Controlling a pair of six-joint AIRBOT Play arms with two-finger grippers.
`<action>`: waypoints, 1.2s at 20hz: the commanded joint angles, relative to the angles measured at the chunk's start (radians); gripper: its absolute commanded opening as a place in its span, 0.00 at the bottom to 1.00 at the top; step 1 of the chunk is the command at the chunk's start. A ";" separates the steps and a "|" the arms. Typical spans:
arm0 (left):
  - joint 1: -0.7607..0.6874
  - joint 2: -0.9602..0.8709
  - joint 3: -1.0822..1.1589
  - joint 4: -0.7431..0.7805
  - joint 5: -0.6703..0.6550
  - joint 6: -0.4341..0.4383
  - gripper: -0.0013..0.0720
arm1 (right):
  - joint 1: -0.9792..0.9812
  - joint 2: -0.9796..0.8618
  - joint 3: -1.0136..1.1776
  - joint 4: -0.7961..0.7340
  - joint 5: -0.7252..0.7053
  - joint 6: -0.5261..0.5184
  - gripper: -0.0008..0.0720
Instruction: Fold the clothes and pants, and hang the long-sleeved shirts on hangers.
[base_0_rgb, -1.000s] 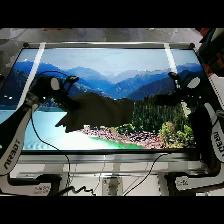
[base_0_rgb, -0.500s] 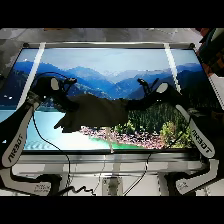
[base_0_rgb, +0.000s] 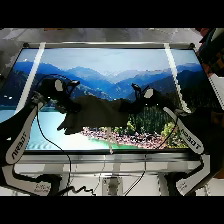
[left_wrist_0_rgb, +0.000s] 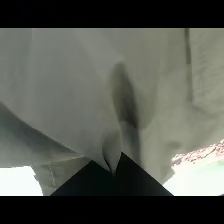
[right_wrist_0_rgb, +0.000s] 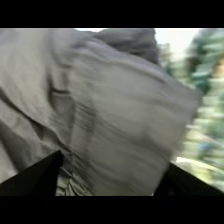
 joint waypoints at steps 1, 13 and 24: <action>-0.019 -0.021 0.000 -0.002 0.010 -0.003 0.04 | 0.043 -0.021 0.000 0.243 -0.030 -0.134 0.76; -0.014 0.124 0.004 0.043 0.028 -0.010 0.97 | -0.031 0.108 0.192 -0.080 -0.063 -0.117 0.05; -0.005 0.537 0.004 0.363 0.043 -0.010 0.97 | -0.650 0.627 0.242 -0.483 0.212 0.285 0.05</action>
